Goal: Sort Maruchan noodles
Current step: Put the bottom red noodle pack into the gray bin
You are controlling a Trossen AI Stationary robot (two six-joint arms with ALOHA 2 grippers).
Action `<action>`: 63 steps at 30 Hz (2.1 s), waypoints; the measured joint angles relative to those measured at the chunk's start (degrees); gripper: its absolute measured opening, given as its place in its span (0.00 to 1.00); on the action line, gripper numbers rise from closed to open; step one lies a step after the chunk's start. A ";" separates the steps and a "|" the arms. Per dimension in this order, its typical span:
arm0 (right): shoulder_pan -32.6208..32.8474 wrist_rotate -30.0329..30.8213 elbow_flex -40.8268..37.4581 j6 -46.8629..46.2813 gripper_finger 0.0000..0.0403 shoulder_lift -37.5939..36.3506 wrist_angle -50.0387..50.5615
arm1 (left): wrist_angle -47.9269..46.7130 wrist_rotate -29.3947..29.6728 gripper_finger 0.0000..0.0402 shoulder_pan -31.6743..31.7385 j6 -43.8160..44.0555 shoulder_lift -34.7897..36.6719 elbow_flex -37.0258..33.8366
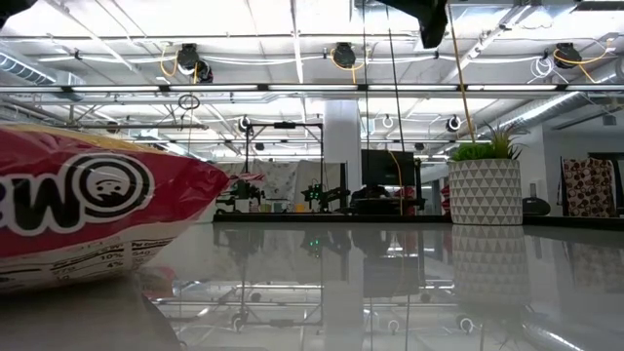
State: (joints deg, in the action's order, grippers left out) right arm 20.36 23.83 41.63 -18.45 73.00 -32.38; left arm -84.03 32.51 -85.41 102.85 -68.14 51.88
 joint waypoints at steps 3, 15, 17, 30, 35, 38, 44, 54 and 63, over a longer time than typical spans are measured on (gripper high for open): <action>0.07 -0.13 3.67 -3.02 0.42 3.23 3.47 | 0.00 0.00 0.59 0.00 -0.01 0.00 0.10; 2.80 -13.88 38.41 -1.36 0.42 25.91 31.86 | -0.37 0.97 0.59 3.77 -3.43 0.01 0.15; 3.81 -15.57 44.35 -1.43 0.42 29.28 37.65 | -0.34 1.01 0.59 5.40 -4.43 0.01 0.15; 9.38 -13.36 63.25 -8.24 0.42 42.94 55.04 | 0.61 1.09 0.59 14.47 -8.70 0.01 0.19; 10.25 -13.44 63.26 -15.90 0.42 47.08 55.68 | 2.34 1.09 0.59 17.00 -8.68 0.01 0.19; 10.99 -15.77 63.25 -20.93 0.43 48.99 55.54 | 4.51 1.09 0.59 18.61 -10.38 0.01 0.19; 12.83 -17.15 63.23 -27.07 0.46 50.12 57.20 | 16.00 1.74 0.59 22.04 -22.24 0.01 0.19; 15.85 -9.52 63.21 -23.88 0.47 50.00 57.50 | 44.23 3.82 0.59 27.72 -57.30 0.01 0.19; 15.81 -7.55 57.64 -22.17 0.47 50.00 54.40 | 59.41 3.86 0.59 30.91 -76.66 0.01 0.19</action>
State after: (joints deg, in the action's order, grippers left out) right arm 36.17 16.28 99.27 -40.62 123.00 22.02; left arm -24.62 36.37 -54.50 26.18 -68.14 52.07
